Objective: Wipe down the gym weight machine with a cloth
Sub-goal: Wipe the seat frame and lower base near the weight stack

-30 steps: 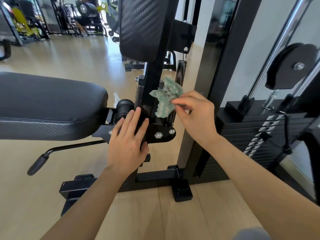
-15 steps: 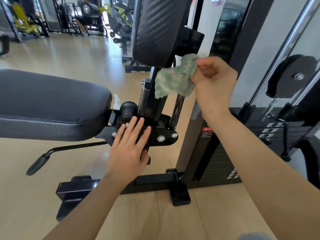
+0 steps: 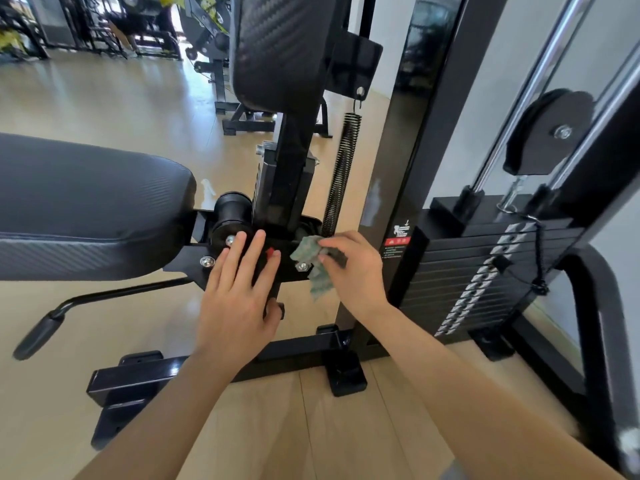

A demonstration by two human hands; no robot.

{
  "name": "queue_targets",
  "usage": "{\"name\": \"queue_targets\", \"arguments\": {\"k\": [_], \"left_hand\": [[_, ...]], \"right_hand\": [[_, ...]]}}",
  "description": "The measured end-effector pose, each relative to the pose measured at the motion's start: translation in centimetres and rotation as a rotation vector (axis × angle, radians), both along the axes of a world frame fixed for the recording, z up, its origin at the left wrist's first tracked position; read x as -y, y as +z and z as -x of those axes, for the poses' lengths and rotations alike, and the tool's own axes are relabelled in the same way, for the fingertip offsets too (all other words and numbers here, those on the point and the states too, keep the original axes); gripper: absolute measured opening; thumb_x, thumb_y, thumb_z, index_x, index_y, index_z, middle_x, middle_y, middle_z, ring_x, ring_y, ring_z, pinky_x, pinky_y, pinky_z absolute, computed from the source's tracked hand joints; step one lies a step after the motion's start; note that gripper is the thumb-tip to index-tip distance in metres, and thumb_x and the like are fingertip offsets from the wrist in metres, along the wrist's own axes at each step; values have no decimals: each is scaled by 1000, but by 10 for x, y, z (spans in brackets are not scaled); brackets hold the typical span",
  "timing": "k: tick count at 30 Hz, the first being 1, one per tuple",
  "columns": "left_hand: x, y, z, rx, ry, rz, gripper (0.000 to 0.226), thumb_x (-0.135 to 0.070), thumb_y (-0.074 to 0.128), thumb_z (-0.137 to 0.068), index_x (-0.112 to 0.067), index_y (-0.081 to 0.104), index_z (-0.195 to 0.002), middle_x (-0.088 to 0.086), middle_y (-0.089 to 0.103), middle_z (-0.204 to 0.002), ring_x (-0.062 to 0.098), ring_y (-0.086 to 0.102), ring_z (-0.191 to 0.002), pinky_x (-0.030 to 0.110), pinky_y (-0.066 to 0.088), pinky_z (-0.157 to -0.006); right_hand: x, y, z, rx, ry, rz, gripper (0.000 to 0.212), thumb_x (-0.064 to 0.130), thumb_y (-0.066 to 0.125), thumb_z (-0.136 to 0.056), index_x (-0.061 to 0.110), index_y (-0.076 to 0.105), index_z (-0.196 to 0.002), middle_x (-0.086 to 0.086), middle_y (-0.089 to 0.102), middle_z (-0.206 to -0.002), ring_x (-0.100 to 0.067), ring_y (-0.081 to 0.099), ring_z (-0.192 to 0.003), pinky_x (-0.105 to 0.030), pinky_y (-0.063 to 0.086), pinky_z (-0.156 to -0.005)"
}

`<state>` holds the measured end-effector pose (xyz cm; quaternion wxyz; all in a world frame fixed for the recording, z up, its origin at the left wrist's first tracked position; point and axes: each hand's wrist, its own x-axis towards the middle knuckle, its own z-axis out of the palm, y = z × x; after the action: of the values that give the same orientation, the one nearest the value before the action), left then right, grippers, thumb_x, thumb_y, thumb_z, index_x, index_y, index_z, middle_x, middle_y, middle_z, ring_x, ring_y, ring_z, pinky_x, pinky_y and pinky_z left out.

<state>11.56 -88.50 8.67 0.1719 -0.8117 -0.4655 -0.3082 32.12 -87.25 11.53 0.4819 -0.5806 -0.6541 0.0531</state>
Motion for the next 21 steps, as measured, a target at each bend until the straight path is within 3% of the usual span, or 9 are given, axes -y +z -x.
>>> {"name": "queue_targets", "arguments": {"k": [5,8,11,16,19,21], "left_hand": [[1,-4,-10,44,-54,-44,57,-19,62,-85,-9,58,-141,18,42,-156,38,33,-147,51,29,-117],[4,-9,-32,117,-231,-2,48,-19,63,-86,-10,64,-133,9,59,-140,30,52,-132,42,44,-108],[15,-6,-67,238,-349,162,41,-28,60,-89,-19,64,-129,-6,65,-120,17,60,-111,32,52,-93],[18,28,-133,630,-344,669,35,-32,67,-95,-44,58,-126,-27,63,-105,-7,61,-94,12,50,-80],[3,46,-167,909,-302,838,40,-36,73,-91,-42,55,-127,-25,63,-102,-3,65,-92,24,58,-85],[-6,48,-179,976,-256,848,38,-34,76,-89,-35,58,-123,-20,64,-101,0,65,-93,32,60,-85]], "right_hand": [[18,13,-30,-16,-139,164,10,14,75,-87,17,78,-96,7,69,-87,-5,62,-79,-26,54,-80],[29,16,-58,-210,-341,138,10,17,74,-88,22,77,-96,9,72,-89,-3,65,-82,-23,56,-76],[31,21,-78,-428,-443,128,19,15,72,-90,22,74,-107,5,72,-98,-5,67,-89,-30,60,-82],[31,22,-86,-655,-361,139,37,1,61,-94,22,67,-124,6,68,-113,0,63,-99,-8,50,-74],[26,21,-86,-638,-369,122,42,-3,64,-89,24,65,-121,7,61,-117,-1,61,-102,-11,51,-78],[24,21,-88,-652,-380,120,40,-2,69,-87,24,66,-118,5,63,-114,-2,62,-100,-16,54,-80]]}}
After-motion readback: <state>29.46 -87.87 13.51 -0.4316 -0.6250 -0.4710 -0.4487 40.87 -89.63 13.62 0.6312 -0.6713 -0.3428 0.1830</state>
